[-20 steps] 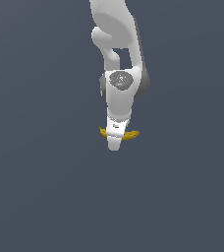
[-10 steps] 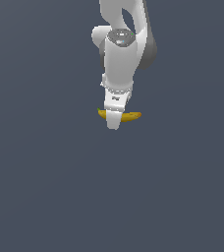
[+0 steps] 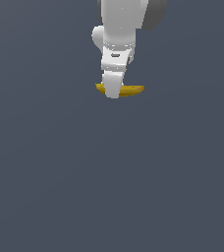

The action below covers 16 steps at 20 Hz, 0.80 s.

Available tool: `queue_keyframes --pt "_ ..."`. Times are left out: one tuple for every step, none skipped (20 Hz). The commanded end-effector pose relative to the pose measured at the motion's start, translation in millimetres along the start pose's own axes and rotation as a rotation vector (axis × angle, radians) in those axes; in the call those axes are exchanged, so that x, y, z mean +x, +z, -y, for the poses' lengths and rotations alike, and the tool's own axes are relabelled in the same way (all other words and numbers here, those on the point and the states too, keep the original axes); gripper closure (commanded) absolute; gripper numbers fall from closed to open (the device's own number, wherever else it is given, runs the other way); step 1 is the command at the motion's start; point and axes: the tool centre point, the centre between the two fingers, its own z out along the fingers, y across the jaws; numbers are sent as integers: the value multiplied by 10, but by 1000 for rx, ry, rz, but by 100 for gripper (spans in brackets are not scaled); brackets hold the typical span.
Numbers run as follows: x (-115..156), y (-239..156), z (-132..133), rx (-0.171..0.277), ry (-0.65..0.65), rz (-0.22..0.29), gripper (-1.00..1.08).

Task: Pick up the object and move it to a goal position.

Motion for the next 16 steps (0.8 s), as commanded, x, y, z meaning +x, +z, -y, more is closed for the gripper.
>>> queue_keyframes --pt "-23 -274 83 -1 0 -1 108" --pt "-33 -374 111 -1 0 -1 108" --pt "-44 -472 139 -1 0 -2 108" --pt "-53 -566 165 -1 0 -2 108" --pt "-62 -656 191 -1 0 -2 108" --pt "-73 -743 214 -1 0 -2 108" --pt "-81 -825 236 -1 0 -2 108" --pt "-90 -903 257 -1 0 -2 108" --pt "-98 -975 274 -1 1 -1 108" --pt "-106 -1043 291 -1 1 -1 108" --pt "-113 -1105 306 -1 1 -1 108" --pt "-119 -1162 320 -1 1 -1 108" --pt "-125 -1214 332 -1 1 -1 108" --pt "-131 -1261 342 -1 2 0 108" --pt "-136 -1303 352 -1 2 0 108" --pt "-140 -1340 360 -1 2 0 108"
